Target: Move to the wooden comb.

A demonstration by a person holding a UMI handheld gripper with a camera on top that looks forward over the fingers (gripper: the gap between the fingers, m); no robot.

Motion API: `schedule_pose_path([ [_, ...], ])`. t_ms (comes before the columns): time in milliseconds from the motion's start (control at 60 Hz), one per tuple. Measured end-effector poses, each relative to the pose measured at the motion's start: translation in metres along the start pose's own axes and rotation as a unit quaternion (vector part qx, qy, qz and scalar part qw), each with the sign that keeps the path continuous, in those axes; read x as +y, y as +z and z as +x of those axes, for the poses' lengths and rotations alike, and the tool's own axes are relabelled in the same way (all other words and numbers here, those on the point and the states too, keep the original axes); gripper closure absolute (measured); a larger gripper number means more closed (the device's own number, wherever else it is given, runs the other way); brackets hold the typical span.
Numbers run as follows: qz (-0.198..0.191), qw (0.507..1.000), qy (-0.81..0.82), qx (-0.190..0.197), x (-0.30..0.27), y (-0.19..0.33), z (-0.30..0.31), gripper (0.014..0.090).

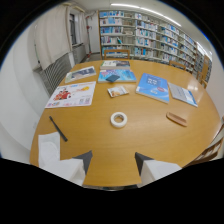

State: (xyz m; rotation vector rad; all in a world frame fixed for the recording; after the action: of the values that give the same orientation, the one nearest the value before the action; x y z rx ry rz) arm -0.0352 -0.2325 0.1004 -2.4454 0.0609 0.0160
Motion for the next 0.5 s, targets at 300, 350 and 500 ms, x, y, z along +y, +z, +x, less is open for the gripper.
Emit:
schedule_pose_path([
  [300,-0.018,0.999,0.013,0.037,0.017,-0.004,0.113,0.0201],
  [350,-0.019,0.999,0.015,0.043,0.016,0.0,0.131,0.0201],
  [500,-0.023,0.998,0.026,0.048,0.011,0.017,0.181,0.0201],
])
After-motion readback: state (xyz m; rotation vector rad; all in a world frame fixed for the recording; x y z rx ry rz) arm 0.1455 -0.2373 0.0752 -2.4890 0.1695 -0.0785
